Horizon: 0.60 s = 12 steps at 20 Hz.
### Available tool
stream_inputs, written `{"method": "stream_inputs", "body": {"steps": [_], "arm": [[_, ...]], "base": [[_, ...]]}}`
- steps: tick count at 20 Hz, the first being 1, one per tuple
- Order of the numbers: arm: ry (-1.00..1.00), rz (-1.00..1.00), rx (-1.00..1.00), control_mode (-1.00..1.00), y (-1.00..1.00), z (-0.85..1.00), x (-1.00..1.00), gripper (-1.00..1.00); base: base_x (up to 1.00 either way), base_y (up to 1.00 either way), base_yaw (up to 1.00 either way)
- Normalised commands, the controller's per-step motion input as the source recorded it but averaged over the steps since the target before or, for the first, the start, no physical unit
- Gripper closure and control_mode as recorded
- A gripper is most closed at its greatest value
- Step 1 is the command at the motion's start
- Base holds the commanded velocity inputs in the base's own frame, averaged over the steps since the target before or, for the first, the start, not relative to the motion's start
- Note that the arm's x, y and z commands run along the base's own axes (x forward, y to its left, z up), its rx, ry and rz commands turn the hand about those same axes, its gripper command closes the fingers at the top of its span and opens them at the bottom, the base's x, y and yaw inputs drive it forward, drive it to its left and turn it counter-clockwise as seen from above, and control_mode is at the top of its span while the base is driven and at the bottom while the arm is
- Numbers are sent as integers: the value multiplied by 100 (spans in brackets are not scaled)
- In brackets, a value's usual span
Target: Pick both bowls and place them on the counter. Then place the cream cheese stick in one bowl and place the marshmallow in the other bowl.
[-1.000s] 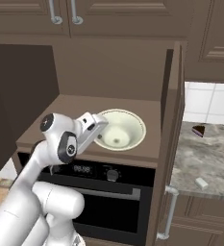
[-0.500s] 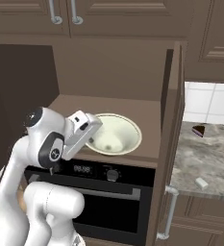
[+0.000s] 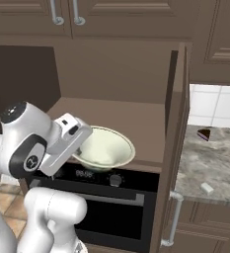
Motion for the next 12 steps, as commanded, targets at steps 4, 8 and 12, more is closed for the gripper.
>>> {"method": "stream_inputs", "body": {"steps": [4,8,12], "arm": [[0,6,-6,-100,52,-37,-43,100],[0,6,-8,-100,60,-34,-35,100],[0,4,-9,-100,63,-30,-12,100]], "base": [[0,0,0],[0,0,0],[0,0,0]]}}
